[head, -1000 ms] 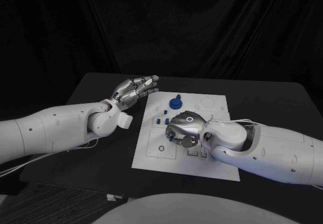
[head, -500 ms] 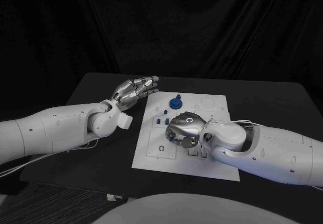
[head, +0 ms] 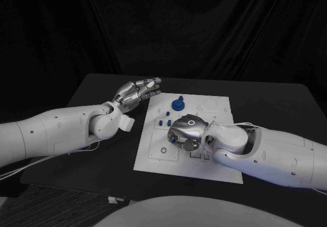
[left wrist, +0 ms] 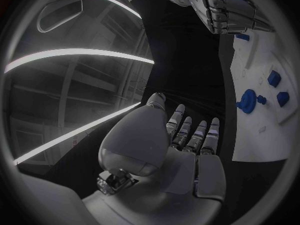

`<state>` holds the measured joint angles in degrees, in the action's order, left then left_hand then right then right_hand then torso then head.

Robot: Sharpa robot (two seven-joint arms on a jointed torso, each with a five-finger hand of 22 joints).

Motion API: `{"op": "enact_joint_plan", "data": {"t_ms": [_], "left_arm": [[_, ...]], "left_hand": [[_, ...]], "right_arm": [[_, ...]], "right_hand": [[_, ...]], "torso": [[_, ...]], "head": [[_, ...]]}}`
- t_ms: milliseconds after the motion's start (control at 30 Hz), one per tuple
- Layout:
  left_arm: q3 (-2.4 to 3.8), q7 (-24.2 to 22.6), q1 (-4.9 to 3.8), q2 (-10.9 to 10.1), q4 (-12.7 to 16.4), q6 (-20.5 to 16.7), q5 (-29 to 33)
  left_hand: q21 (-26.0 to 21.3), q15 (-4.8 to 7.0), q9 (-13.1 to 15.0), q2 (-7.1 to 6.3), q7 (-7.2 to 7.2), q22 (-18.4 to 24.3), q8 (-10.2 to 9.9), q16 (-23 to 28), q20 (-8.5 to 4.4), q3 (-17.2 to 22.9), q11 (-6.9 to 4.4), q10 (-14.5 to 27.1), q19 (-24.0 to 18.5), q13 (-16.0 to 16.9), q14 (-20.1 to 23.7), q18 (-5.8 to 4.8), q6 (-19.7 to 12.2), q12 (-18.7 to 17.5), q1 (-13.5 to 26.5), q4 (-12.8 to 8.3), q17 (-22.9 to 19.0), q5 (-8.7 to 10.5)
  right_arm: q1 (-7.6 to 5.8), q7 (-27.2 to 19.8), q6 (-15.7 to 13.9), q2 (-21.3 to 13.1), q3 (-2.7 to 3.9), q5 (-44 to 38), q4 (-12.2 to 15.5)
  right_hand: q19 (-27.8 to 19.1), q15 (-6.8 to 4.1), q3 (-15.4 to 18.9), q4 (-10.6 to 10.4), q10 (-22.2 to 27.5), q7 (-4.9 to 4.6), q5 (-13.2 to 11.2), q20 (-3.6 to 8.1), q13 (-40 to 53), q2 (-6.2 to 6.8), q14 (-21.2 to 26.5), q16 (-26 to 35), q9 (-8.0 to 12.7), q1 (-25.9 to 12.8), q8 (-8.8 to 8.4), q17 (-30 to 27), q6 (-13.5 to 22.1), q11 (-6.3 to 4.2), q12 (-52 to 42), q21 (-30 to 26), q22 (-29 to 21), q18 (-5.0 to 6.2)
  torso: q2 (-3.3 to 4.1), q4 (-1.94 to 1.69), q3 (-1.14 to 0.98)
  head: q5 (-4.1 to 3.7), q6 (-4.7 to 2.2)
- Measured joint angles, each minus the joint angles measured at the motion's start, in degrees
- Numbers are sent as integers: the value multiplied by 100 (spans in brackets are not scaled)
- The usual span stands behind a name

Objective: Assemble the parts on the task board

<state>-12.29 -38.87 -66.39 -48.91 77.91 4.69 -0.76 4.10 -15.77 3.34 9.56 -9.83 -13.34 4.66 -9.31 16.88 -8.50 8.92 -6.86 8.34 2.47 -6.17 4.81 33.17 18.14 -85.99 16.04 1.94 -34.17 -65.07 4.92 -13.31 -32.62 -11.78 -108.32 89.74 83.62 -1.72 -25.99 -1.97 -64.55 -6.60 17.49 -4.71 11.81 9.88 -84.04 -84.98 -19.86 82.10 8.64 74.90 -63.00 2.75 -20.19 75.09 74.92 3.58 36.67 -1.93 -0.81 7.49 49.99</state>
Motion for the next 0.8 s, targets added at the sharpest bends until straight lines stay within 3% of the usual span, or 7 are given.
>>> {"op": "enact_joint_plan", "data": {"t_ms": [367,467,600,667,733,800], "left_arm": [[0,0,11,4,-13,21,0],[0,0,13,5,-16,28,0],[0,0,16,7,-19,33,0],[0,0,17,7,-19,35,0],[0,0,18,7,-19,37,0],[0,0,20,7,-21,39,0]], "left_hand": [[0,0,-1,0,0,0,0,0,0,16,0,0,0,0,0,0,0,0,0,-16,0,0],[0,0,-1,0,0,0,0,0,0,16,0,0,0,0,0,0,0,0,0,-16,0,0],[0,0,-1,0,0,0,0,0,0,32,0,0,0,-1,0,0,0,0,0,0,0,0],[0,0,-1,0,0,-1,0,0,0,32,0,0,0,-1,0,0,0,0,0,0,0,0],[0,0,-1,0,0,-1,0,0,0,32,0,0,0,-1,0,0,0,0,0,0,0,0],[0,0,-1,23,0,-1,0,0,0,32,0,0,0,-1,0,0,0,0,-23,0,0,0]], "right_arm": [[18,0,1,36,3,-2,-45],[26,0,6,41,0,-2,-57],[33,6,44,41,-6,-3,-67],[34,10,63,41,-7,-4,-69],[35,13,86,40,-7,-4,-70],[36,18,105,35,-9,-4,-70]], "right_hand": [[0,14,15,15,0,-27,-24,0,2,-24,14,0,26,-24,-45,0,29,1,5,-21,-1,0],[-20,31,15,15,32,-48,-99,-20,29,-47,-3,4,70,-47,-171,0,220,33,39,-45,-1,1],[-72,30,14,15,197,-59,-251,-30,45,-23,-2,85,247,-131,-479,0,763,51,84,-177,-1,0],[-128,52,53,-23,355,20,-297,-43,47,37,20,158,342,-208,-482,0,1069,81,145,-277,-1,0],[-134,52,81,-46,452,38,-312,-50,46,51,20,224,398,-221,-482,0,1220,103,151,-324,-1,-1],[-134,73,141,-79,616,189,-355,-50,42,64,-2,228,471,-283,-482,0,1390,142,227,-326,-1,-1]], "torso": [[0,-1,0],[0,0,0],[0,0,0],[0,0,0],[0,-1,0],[-1,0,-1]], "head": [[-1,0],[0,0],[0,0],[4,0],[5,0],[8,0]]}}
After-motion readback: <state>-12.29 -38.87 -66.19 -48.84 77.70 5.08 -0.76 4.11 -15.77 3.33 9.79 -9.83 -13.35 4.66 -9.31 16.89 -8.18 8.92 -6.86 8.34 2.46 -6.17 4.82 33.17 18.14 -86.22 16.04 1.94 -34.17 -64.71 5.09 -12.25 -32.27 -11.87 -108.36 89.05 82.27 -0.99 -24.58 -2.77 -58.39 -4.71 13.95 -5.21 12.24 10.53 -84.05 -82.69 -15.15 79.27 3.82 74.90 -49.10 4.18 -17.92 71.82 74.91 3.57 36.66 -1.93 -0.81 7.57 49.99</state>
